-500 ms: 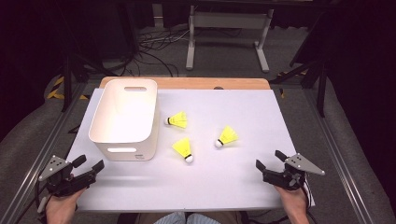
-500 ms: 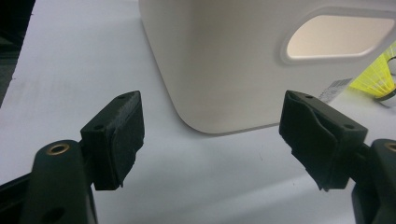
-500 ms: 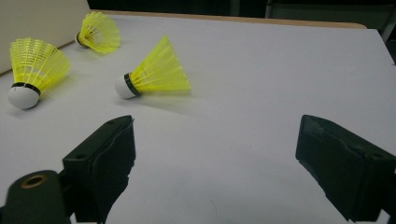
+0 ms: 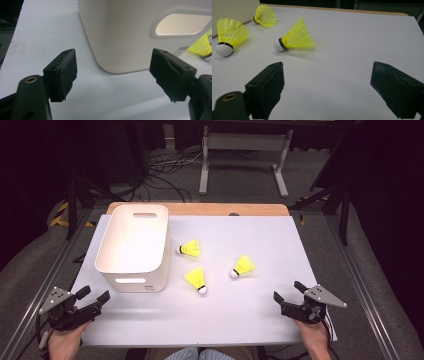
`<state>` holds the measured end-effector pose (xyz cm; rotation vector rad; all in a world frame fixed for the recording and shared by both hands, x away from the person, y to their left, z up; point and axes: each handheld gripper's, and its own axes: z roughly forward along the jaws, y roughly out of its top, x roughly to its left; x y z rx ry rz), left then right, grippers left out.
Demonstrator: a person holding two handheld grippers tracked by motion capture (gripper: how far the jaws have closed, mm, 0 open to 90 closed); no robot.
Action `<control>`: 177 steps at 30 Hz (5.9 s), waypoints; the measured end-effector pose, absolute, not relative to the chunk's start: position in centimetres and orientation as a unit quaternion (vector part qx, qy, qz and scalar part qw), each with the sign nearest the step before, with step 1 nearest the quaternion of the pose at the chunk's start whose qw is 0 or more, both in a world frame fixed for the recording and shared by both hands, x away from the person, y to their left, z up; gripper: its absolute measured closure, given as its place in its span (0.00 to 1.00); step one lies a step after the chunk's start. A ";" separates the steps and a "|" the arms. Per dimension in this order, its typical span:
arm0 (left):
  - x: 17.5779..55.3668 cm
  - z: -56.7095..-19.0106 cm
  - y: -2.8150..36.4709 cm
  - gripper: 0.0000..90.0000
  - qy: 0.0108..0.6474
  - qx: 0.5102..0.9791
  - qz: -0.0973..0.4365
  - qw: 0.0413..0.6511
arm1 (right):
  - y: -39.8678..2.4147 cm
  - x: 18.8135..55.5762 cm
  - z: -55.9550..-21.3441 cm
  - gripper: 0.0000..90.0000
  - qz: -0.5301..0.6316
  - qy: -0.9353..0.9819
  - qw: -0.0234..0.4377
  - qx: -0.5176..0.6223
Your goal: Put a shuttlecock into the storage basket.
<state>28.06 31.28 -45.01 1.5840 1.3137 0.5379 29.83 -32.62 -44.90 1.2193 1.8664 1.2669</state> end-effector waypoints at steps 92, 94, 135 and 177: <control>32.5 -40.8 33.2 0.29 0.576 0.604 0.254 0.489 | -32.5 29.9 -45.0 0.14 0.469 0.704 0.275 0.458; 32.6 -40.6 33.1 0.28 0.576 0.606 0.256 0.486 | -32.6 29.9 -45.0 0.14 0.469 0.703 0.275 0.458; 33.4 -36.6 33.9 0.30 0.601 0.598 0.263 0.460 | -32.5 29.9 -45.0 0.14 0.468 0.707 0.272 0.455; 34.8 -34.0 29.1 0.39 0.560 0.659 0.229 0.447 | -32.4 29.8 -45.0 0.14 0.470 0.709 0.270 0.452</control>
